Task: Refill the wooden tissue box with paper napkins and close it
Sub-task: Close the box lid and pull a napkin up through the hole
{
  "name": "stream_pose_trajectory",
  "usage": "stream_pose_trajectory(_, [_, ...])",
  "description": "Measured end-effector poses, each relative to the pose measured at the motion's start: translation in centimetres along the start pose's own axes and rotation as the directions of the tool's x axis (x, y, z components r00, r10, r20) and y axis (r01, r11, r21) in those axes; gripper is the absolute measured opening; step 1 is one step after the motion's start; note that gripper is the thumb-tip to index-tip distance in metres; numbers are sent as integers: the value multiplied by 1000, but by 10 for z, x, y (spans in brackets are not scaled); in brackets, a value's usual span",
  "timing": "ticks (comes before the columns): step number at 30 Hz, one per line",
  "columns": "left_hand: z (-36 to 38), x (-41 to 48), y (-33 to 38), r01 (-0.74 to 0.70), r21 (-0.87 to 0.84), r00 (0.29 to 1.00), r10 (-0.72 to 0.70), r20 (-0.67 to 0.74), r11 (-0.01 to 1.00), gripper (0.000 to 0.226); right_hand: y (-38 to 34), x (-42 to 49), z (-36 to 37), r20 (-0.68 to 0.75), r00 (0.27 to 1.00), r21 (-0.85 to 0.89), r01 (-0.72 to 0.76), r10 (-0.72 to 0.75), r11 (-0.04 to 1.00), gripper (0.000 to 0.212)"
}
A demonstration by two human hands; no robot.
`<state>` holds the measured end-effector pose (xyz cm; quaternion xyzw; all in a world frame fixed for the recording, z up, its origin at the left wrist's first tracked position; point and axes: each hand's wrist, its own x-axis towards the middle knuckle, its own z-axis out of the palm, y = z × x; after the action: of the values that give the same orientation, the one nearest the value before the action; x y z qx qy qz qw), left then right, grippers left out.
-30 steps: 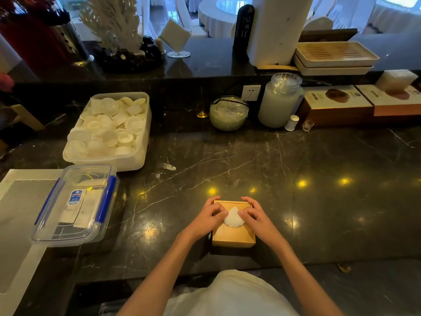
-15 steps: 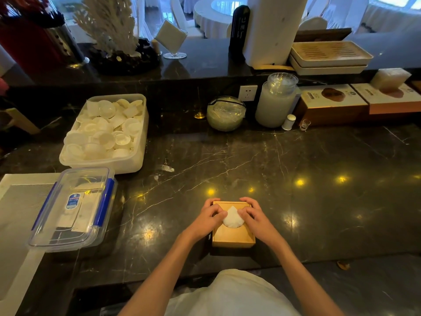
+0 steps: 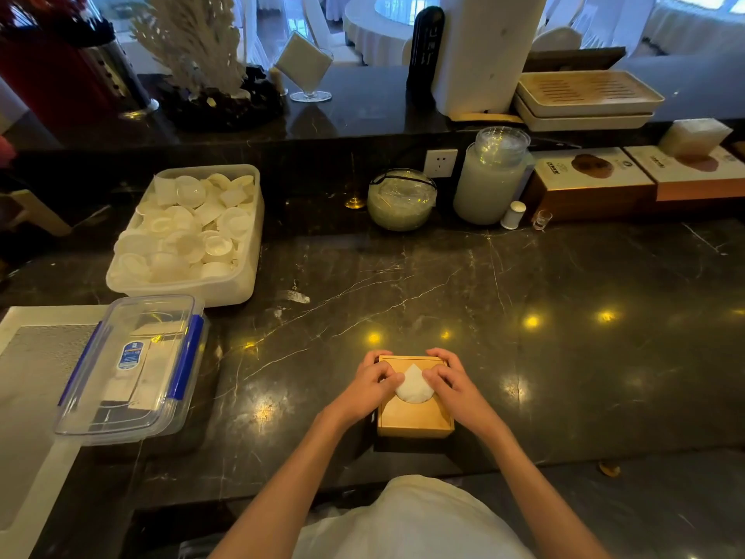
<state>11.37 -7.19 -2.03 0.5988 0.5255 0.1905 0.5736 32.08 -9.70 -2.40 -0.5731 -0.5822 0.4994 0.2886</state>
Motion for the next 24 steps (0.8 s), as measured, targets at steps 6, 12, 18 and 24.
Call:
stream_pose_trajectory(6, [-3,-5,8,0,-23,1000,0,30,1000,19,-10,-4,-3,17,999,65,-39,38,997,26])
stream_pose_trajectory(12, [-3,-30,13,-14,-310,985,-39,-165,950,42,-24,-29,-15,-82,976,510,-132,200,850,54])
stream_pose_trajectory(18, [23,-51,5,124,-381,990,-141,-18,916,58,-17,-49,14,89,947,565,-303,308,767,40])
stream_pose_trajectory(24, [26,-40,0,113,-420,985,-156,-68,900,57,-8,-31,15,83,952,564,-289,295,773,57])
